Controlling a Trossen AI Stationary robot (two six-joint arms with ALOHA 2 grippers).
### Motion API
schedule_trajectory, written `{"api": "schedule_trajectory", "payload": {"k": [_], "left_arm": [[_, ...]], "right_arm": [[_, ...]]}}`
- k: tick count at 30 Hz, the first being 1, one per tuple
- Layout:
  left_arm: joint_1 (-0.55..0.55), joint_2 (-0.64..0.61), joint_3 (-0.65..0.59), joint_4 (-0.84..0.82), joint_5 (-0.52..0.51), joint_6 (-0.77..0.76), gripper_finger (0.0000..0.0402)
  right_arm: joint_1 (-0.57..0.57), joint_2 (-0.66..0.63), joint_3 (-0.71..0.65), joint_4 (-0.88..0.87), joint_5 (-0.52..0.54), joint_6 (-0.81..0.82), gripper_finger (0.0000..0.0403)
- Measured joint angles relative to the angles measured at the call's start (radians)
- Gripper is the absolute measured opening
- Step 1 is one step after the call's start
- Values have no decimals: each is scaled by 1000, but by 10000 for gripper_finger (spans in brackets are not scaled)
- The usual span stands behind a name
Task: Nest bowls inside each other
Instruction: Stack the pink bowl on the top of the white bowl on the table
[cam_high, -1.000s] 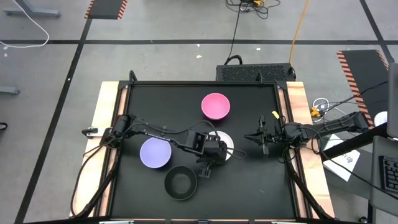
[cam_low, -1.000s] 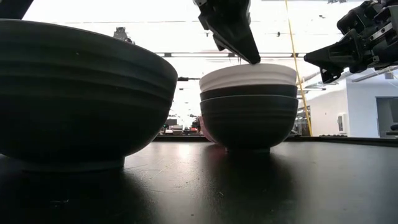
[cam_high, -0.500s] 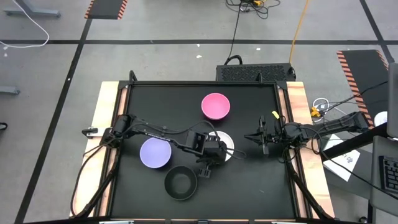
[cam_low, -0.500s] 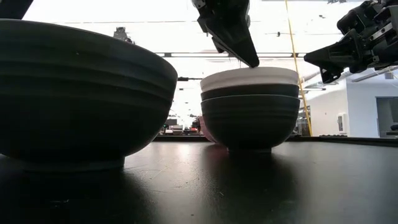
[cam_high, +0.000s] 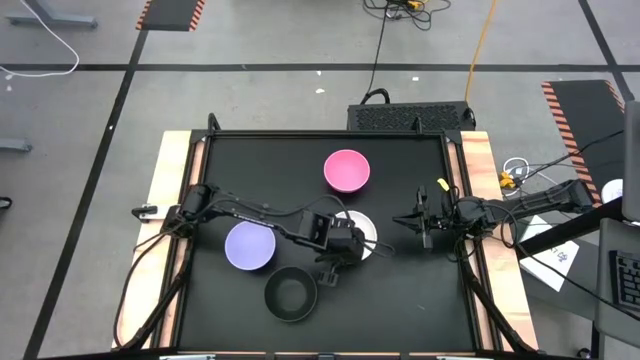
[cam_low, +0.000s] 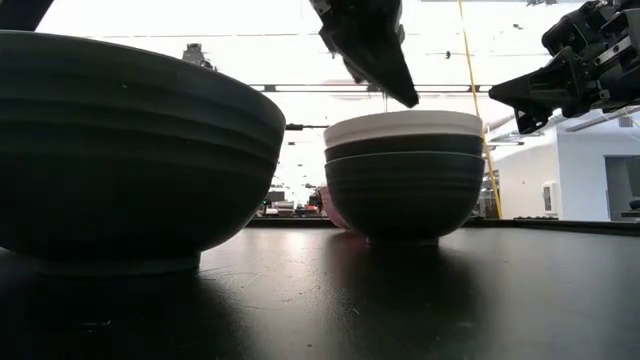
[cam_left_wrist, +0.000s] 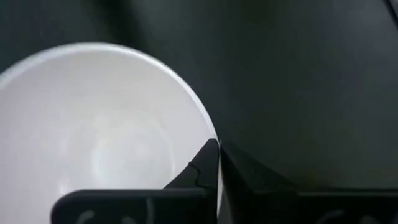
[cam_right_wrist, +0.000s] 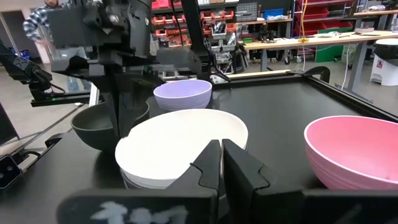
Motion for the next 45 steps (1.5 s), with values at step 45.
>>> {"api": "schedule_trajectory", "payload": {"k": [45], "left_arm": [[142,-1173,-1304,980,-39,1,106]], "right_arm": [[1,7,0,78,-3,-2,6]]}}
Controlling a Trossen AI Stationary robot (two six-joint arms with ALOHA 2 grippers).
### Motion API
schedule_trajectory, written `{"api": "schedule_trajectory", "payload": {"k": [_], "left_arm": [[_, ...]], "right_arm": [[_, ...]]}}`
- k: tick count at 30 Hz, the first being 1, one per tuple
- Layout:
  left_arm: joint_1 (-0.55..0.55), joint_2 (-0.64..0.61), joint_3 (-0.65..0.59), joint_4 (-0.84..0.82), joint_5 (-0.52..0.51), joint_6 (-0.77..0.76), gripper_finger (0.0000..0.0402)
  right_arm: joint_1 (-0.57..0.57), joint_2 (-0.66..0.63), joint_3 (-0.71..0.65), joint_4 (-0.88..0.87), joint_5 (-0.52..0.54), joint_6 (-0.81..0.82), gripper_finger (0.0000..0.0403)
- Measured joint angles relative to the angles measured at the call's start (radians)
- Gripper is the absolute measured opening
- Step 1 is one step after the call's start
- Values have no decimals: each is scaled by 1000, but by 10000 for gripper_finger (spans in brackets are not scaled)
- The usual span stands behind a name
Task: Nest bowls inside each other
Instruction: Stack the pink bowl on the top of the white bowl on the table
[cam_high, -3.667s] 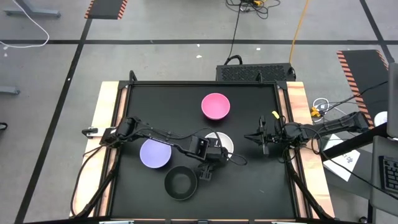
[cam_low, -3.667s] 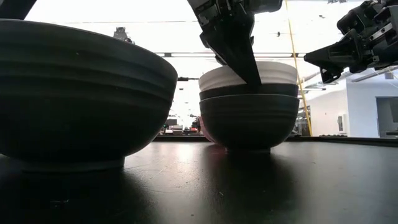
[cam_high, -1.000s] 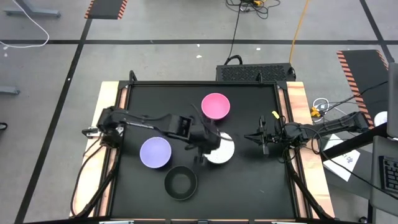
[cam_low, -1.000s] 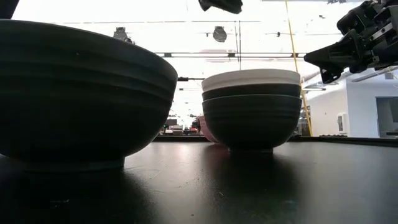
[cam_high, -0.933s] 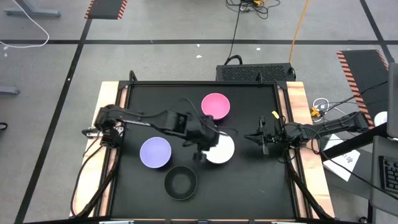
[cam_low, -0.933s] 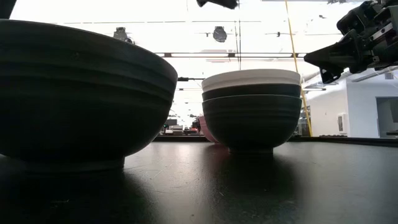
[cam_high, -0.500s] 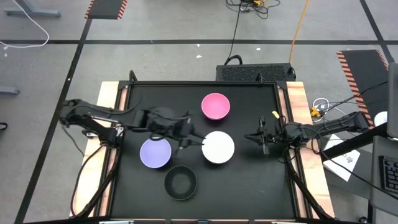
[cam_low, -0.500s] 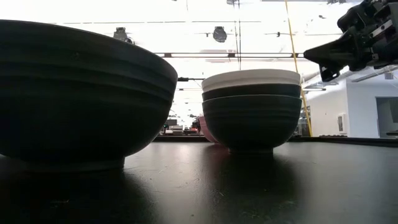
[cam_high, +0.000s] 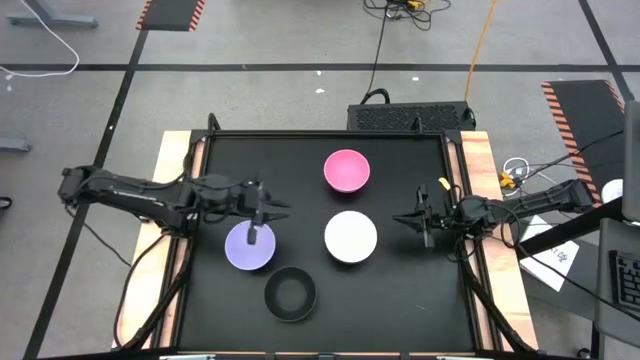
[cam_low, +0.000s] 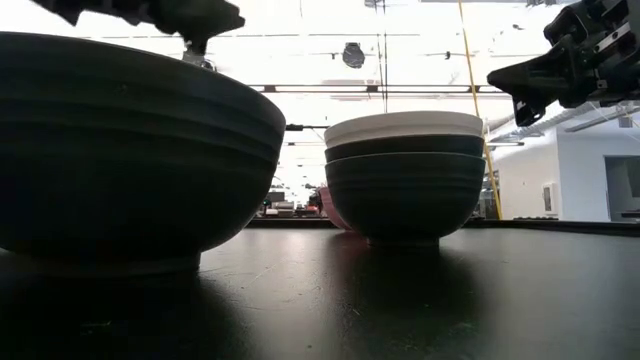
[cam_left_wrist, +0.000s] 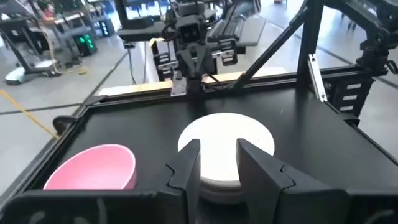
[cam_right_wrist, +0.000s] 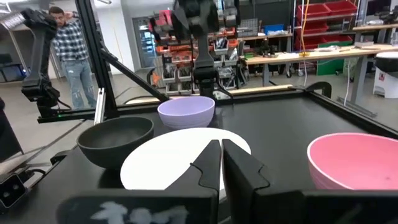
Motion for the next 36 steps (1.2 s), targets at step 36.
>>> {"api": "schedule_trajectory", "payload": {"k": [36], "left_arm": [[23,-484,-328,-204,-90,21,106]], "right_arm": [[-38,95,7,106,59,39,6]]}}
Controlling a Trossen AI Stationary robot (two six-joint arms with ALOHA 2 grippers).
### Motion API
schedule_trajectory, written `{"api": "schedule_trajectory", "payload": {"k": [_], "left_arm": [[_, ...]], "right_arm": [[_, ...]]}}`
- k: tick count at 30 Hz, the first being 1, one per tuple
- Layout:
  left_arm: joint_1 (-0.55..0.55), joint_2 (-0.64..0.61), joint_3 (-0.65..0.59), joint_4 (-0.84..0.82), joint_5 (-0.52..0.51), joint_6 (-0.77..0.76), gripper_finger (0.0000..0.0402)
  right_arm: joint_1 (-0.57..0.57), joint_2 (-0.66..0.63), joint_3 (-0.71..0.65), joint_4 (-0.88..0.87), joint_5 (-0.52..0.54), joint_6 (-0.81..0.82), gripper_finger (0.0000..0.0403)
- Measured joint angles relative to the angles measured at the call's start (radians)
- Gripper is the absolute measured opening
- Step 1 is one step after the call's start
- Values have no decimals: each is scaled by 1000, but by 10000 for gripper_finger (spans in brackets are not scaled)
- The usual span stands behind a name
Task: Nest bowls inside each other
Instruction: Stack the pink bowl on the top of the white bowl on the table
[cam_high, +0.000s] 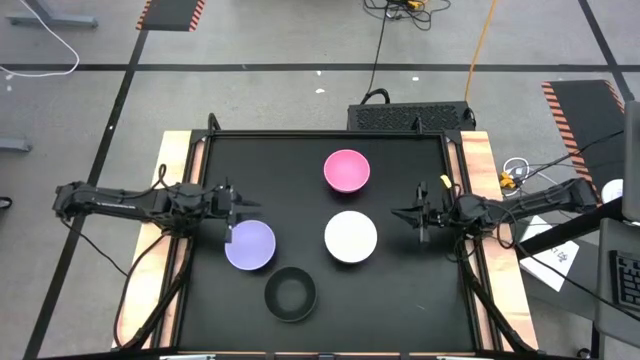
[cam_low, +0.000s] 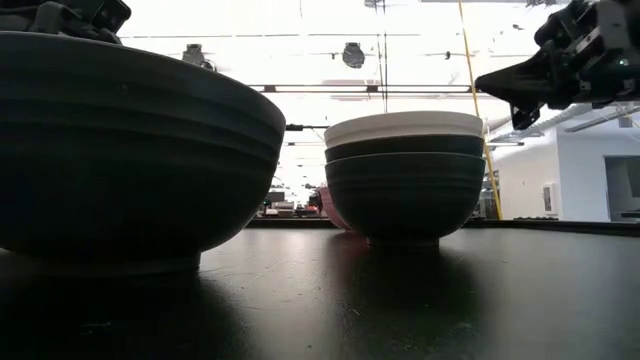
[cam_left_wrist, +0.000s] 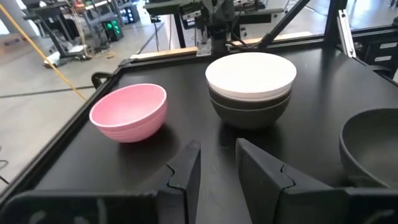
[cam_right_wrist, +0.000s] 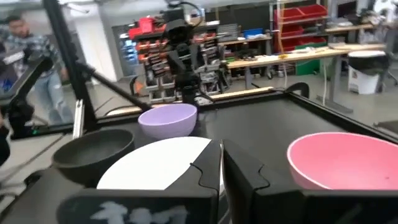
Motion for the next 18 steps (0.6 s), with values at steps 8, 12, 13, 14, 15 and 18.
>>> {"api": "schedule_trajectory", "payload": {"k": [8,12,13,14,15,18], "left_arm": [[0,-17,0,-3,-4,5,106],[0,-14,0,-9,4,5,106],[0,-14,0,-8,5,5,106],[0,-14,0,-9,5,5,106],[0,-14,0,-8,5,8,106],[0,-14,0,-8,24,12,106]], "right_arm": [[-134,57,44,-43,-54,46,6],[-222,100,70,15,-135,34,6],[-245,108,81,28,-137,23,6],[-272,116,94,32,-138,15,6],[-301,126,110,28,-146,10,6],[-409,165,181,-11,-245,29,6]]}}
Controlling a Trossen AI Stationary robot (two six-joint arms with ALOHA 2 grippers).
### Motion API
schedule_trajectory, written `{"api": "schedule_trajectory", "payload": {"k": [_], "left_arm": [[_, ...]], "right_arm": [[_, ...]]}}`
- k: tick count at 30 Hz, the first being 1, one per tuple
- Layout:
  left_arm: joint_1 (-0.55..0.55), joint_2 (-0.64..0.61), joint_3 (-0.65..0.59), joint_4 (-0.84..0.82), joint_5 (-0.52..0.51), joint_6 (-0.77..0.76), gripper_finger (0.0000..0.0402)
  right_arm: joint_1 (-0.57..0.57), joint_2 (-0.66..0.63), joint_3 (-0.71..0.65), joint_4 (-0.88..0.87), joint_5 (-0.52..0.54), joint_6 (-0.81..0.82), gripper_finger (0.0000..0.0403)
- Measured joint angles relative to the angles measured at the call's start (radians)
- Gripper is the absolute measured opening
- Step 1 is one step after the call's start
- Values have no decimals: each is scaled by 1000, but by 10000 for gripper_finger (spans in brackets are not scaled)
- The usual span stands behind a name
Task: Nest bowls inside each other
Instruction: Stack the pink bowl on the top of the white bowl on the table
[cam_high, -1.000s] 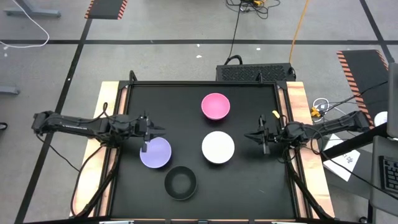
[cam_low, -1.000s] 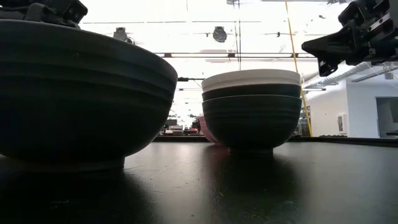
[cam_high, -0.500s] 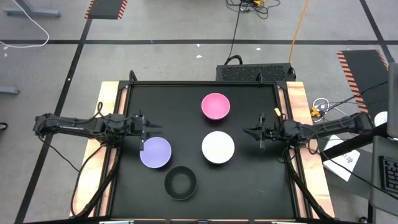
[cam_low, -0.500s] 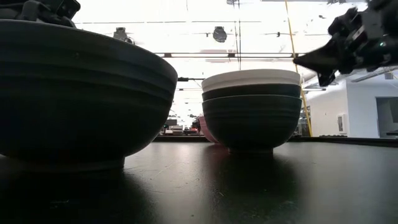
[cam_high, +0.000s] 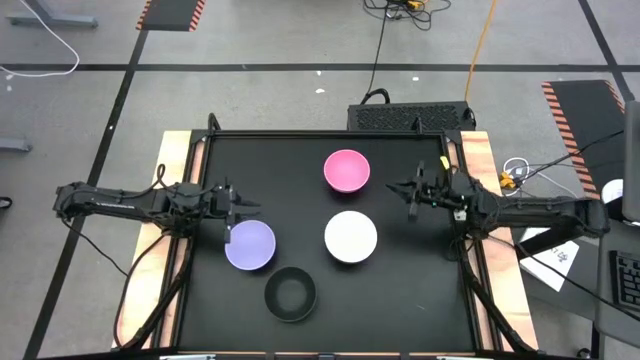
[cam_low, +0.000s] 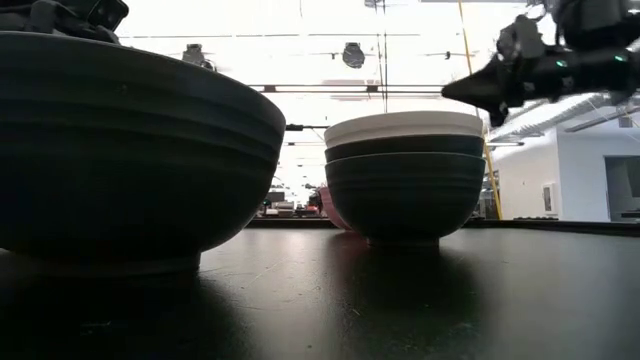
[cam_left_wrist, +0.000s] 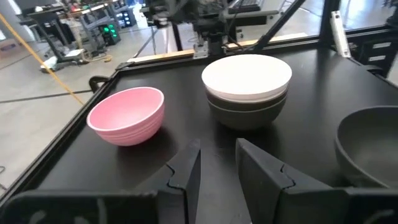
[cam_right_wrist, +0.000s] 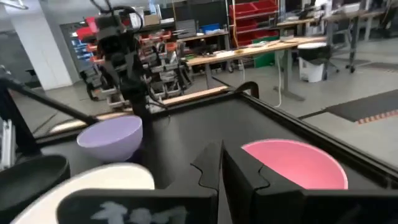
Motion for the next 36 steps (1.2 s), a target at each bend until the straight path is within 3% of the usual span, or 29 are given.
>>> {"api": "schedule_trajectory", "payload": {"k": [3,7,11,15,22,36], "left_arm": [[0,0,0,0,27,0,106],[0,1,0,-7,41,4,106],[0,1,0,-16,41,15,106],[0,1,0,-38,41,14,106],[0,1,0,-68,42,13,106],[0,1,0,-70,46,19,106]], "right_arm": [[-100,58,81,-65,-123,21,6],[-193,135,162,-111,-206,18,6],[-306,218,262,-297,-360,15,8],[-387,286,344,-430,-365,15,23],[-479,402,445,-506,-365,79,60],[-492,702,742,-808,-411,90,125]]}}
